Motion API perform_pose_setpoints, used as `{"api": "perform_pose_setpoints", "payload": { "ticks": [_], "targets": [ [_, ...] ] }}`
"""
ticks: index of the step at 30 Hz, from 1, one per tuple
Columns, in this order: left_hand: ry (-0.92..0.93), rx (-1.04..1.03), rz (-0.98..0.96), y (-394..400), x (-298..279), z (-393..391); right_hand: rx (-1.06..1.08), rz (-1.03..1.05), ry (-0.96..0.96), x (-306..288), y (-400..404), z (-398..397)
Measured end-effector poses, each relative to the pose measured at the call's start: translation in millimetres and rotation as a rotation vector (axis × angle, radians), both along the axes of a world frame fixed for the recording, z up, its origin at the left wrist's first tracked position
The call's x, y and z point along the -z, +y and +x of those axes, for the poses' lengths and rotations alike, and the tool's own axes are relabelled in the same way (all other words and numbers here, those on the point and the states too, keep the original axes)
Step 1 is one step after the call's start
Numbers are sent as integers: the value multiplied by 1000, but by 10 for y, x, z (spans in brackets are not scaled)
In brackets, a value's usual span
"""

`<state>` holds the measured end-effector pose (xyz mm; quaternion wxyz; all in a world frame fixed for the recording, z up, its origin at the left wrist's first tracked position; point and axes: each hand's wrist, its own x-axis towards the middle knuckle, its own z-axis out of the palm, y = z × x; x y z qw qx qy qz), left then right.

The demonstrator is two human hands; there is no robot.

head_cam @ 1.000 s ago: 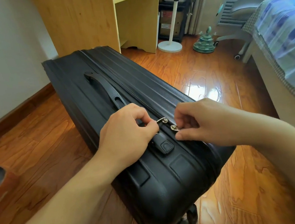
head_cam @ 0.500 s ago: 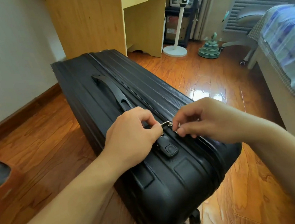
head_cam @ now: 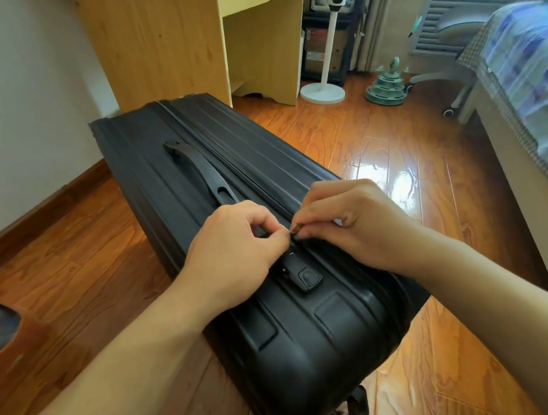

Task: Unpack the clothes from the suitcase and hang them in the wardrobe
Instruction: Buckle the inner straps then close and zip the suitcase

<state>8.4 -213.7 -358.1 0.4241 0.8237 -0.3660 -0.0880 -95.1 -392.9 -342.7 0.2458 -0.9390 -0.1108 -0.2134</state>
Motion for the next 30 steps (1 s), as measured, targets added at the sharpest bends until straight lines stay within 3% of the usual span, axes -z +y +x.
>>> {"api": "perform_pose_setpoints", "payload": {
  "ticks": [8, 11, 14, 21, 30],
  "targets": [
    [-10, -23, -5, 22, 1, -29, 74, 152, 126, 41, -36, -108],
    [-29, -30, 4, -2, -24, -80, 110, 105, 207, 10, -33, -104],
    [-49, -19, 17, 17, -34, -82, 99, 75, 229, 8, -14, -117],
    [-58, -9, 16, 32, -37, -106, 84, 247, 223, 24, -48, -118],
    [-16, 19, 41, 44, -46, -17, 27, 29, 128, 73, -23, -93]
  ]
}}
